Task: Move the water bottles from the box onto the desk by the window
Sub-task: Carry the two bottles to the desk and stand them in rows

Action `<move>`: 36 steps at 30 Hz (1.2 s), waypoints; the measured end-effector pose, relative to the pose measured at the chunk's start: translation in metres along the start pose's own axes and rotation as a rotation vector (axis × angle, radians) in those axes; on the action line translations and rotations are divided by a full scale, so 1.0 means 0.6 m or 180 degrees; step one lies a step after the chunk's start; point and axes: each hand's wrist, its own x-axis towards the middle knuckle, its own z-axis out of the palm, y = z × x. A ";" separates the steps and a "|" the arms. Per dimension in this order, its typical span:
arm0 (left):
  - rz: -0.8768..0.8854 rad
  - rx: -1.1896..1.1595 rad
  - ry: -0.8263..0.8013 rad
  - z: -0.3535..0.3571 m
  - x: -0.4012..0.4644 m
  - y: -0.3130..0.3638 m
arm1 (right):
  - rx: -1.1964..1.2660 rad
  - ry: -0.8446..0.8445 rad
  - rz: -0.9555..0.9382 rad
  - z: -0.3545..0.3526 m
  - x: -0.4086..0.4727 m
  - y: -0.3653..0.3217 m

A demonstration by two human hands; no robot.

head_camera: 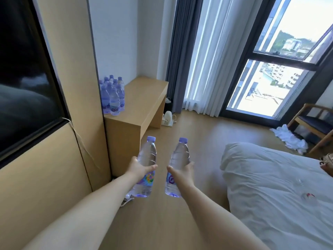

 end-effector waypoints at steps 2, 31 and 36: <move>-0.0060 0.0112 -0.0058 0.019 0.067 0.015 | -0.0176 -0.0058 -0.0067 0.014 0.065 0.002; -0.0883 -0.1113 -0.0249 -0.003 0.979 0.304 | -0.0624 -0.2027 -0.0059 0.357 1.024 -0.277; -0.1301 -0.1609 -0.0339 -0.050 1.072 0.328 | -0.0528 -0.2582 0.0248 0.451 1.144 -0.346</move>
